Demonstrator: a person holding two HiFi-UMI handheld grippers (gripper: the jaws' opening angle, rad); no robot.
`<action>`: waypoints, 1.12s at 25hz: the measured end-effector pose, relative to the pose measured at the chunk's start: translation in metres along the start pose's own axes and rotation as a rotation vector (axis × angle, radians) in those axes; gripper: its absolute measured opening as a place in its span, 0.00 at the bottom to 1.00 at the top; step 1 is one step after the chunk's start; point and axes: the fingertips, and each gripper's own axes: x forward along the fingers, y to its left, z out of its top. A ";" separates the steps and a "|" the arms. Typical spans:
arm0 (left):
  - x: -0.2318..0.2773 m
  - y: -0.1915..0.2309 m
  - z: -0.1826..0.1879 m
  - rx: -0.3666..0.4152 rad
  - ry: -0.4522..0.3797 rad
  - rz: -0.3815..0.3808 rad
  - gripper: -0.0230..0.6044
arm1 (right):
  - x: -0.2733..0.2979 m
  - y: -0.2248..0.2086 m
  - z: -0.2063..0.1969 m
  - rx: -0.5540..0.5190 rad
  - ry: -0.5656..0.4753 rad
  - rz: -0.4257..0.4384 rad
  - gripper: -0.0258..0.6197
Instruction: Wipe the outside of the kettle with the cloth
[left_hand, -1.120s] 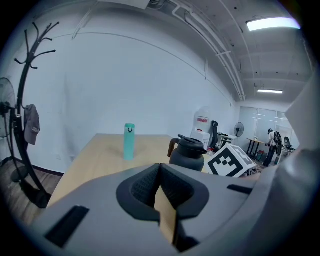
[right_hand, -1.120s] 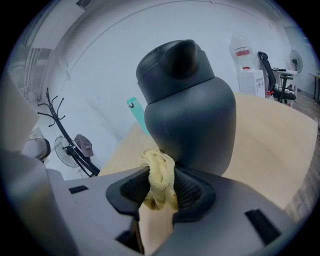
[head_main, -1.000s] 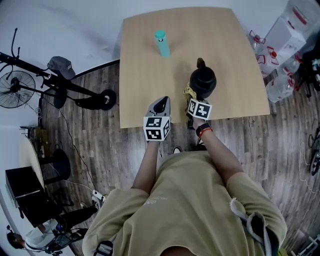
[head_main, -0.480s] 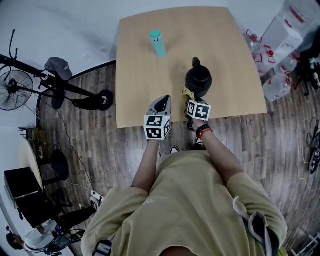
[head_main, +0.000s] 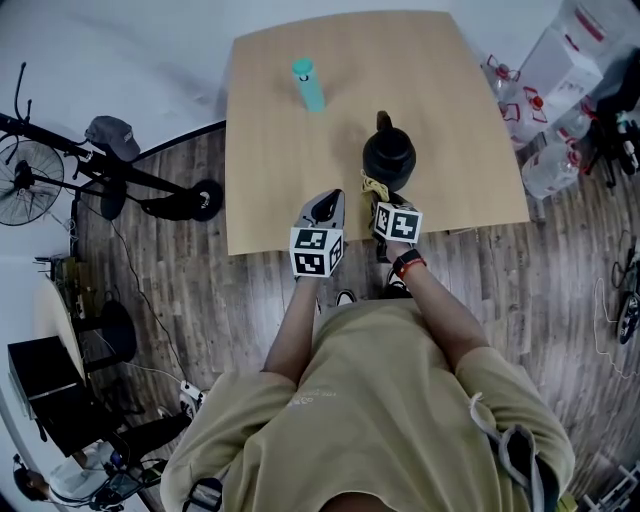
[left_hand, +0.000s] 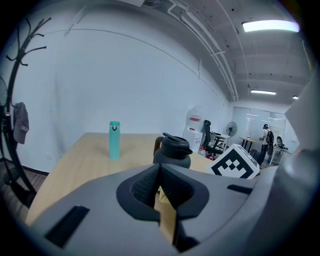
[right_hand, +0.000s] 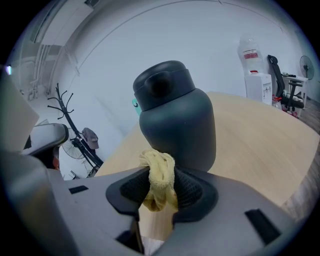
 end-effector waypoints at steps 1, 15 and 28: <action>0.001 -0.002 0.000 -0.001 0.001 -0.001 0.07 | 0.000 -0.001 -0.001 0.000 0.002 0.005 0.27; 0.023 -0.037 -0.002 -0.004 0.011 -0.029 0.07 | -0.018 -0.035 0.000 -0.007 0.025 -0.008 0.27; 0.042 -0.060 -0.006 -0.014 0.018 -0.033 0.07 | -0.030 -0.067 0.007 -0.044 0.026 -0.025 0.27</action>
